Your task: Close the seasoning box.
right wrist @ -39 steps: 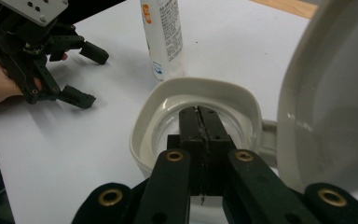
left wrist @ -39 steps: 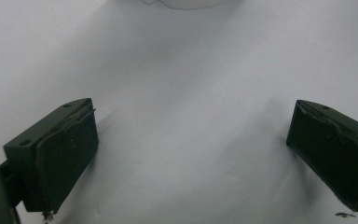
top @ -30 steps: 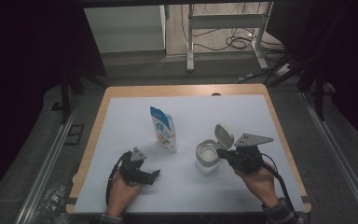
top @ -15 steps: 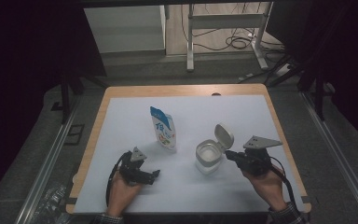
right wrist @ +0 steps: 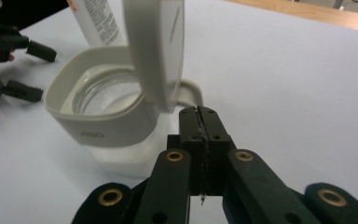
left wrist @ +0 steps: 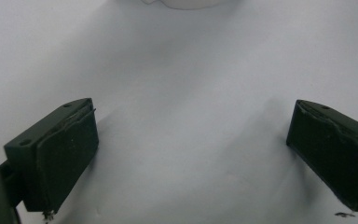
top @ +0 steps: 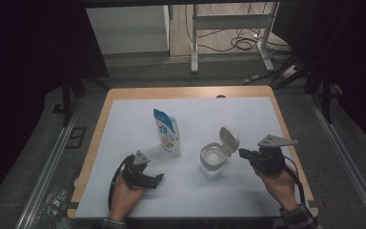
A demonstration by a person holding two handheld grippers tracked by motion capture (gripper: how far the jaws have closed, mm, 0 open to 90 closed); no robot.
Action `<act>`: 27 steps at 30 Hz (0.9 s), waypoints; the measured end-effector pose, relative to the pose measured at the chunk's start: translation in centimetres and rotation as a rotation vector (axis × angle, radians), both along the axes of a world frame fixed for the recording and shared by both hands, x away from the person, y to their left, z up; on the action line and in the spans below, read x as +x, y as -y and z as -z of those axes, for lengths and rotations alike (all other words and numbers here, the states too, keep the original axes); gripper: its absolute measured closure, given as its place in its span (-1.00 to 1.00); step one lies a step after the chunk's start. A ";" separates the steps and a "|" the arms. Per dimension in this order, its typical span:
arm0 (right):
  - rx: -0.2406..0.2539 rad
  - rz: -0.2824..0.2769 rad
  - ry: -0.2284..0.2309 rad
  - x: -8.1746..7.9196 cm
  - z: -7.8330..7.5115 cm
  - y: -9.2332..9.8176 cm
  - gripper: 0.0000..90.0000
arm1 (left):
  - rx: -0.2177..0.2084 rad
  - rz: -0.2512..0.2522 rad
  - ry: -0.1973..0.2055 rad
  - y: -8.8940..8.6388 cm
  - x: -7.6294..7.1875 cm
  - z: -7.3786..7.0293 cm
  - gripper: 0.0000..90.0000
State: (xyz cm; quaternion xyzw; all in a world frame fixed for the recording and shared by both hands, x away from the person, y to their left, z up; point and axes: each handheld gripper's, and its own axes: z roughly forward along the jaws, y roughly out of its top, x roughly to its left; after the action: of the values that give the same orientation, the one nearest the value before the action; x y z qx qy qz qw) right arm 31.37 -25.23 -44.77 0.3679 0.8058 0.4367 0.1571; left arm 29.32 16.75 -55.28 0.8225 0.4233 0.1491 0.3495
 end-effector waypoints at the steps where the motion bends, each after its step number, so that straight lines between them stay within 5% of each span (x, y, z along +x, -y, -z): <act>1: 0.009 0.002 0.002 0.2 -0.1 0.1 0.98 | 0.000 -0.001 -0.001 0.0 0.0 0.0 -0.95; 12: 0.060 -0.013 0.018 1.4 -1.5 -0.5 0.98 | -0.001 0.000 -0.001 0.0 0.0 0.0 -0.95; 27: 0.060 -0.071 0.026 1.3 -1.9 -2.6 0.98 | 0.000 -0.002 -0.001 0.0 0.0 0.0 -0.95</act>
State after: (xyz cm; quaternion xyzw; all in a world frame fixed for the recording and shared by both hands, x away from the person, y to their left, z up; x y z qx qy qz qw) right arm 32.65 -22.64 -42.85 0.3382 0.8026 0.4707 0.1408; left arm 29.31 16.75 -55.27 0.8221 0.4242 0.1489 0.3493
